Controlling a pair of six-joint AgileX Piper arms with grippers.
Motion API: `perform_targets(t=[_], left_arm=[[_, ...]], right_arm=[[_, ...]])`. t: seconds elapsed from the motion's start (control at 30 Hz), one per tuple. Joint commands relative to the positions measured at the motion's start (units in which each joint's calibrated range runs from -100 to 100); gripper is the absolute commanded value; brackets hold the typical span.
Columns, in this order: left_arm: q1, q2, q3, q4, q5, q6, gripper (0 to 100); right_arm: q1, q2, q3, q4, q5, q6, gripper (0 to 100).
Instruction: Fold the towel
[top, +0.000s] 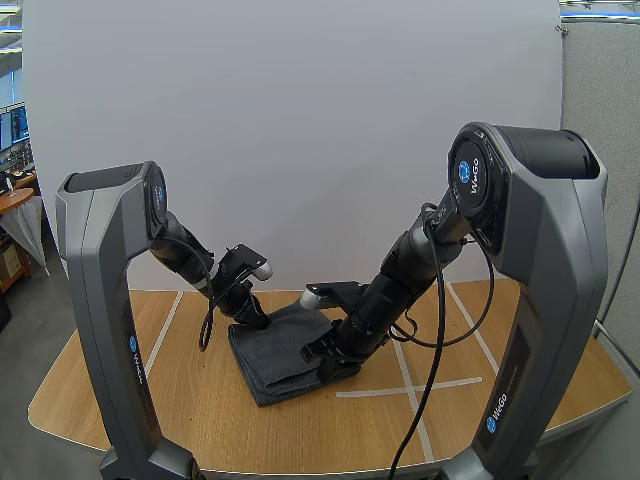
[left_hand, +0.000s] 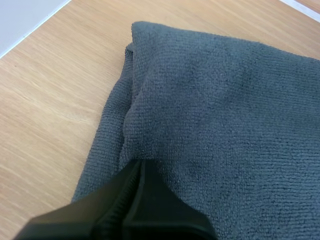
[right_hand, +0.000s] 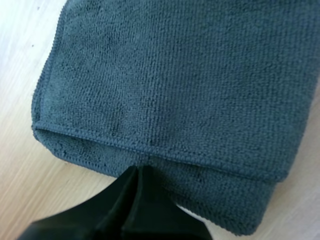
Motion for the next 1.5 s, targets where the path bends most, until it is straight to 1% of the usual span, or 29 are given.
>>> perform_targets(t=[0.0, 0.1, 0.17, 0.27, 0.4, 0.5, 0.53, 0.63, 0.77, 0.83, 0.97, 1.07, 1.2, 1.23, 1.27, 1.3, 1.33, 1.37, 1.4, 1.47], left_arm=[[-0.21, 0.47, -0.4, 2.48, -0.19, -1.62, 0], [-0.21, 0.47, -0.4, 5.27, 2.31, -3.5, 0], [-0.03, 0.47, -0.4, 7.6, 7.02, -4.58, 0], [0.06, 0.47, -0.4, 10.62, 11.44, -6.12, 0], [0.06, 0.2, -0.4, 15.14, 14.09, -9.03, 0], [0.14, 0.2, -0.4, 16.6, 20.85, -9.36, 0], [0.43, 0.08, -0.4, 16.36, 22.31, -9.36, 0], [1.5, -0.85, -0.4, 15.12, 22.31, -9.44, 0], [3.54, -3.86, -0.07, 12.78, 22.31, -8.65, 0], [4.26, -5.11, -0.07, 10.7, 22.31, -7.98, 0], [5.11, -9.1, -0.07, 8.05, 22.31, -6.23, 0], [6.14, -12.12, -0.2, 6.32, 22.31, -4.61, 0], [7.91, -13.48, -1.47, 5.78, 22.31, -4.61, 0], [8.3, -13.48, -1.78, 5.78, 22.31, -4.61, 2], [8.56, -13.48, -1.77, 5.78, 22.31, -4.61, 6], [8.73, -13.48, -1.77, 5.78, 22.31, -4.52, 13], [8.73, -13.48, -1.77, 5.78, 22.31, -4.53, 21], [8.73, -13.48, -1.77, 5.78, 22.31, -4.53, 36], [8.73, -13.48, -1.77, 5.48, 22.31, -4.5, 48], [8.73, -13.48, -1.77, 4.35, 22.31, -4.5, 88]], right_arm=[[0.08, -0.27, 0.24, -1.72, -2.99, -0.38, 0], [0.08, -0.27, 0.24, -2.39, -10.69, -0.3, 0], [0.08, -0.27, 0.24, -2.39, -16.64, -0.3, 0], [0.08, -0.27, 0.24, -2.64, -22.3, -0.3, 0], [0.08, -0.27, 0.24, -2.64, -29.43, -0.3, 0], [0.08, -0.27, -0.05, -2.64, -34.97, -0.3, 0], [0.08, -0.13, -0.31, -2.64, -35.74, -0.3, 0], [0.08, 0.66, -1.71, -2.64, -35.86, -0.3, 0], [0.08, 1.43, -2.64, -2.25, -35.86, -0.3, 0], [0.08, 0.72, -2.6, -2.24, -35.54, -0.3, 0], [0.08, -3.49, -2.6, -2.24, -32.26, -0.3, 0], [-0.16, -8.62, -2.6, -2.57, -27.14, -0.3, 0], [-2.72, -13.29, -2.6, -2.57, -21.09, 0.82, 0], [-3.55, -14.13, -2.6, -2.57, -19.29, 1.37, 0], [-4.41, -14.76, -2.6, -2.57, -16.59, 1.94, 0], [-5.22, -15.32, -2.6, -2.57, -13.43, 2.03, 0], [-5.91, -15.62, -2.6, -2.46, -10.26, 2.07, 16], [-6.53, -15.92, -2.6, -2.34, -7.42, 2.15, 32], [-6.96, -16.11, -2.6, -2.22, -5.43, 2.44, 48], [-7.48, -16.42, -2.6, -2.22, -2.43, 3.11, 91]])
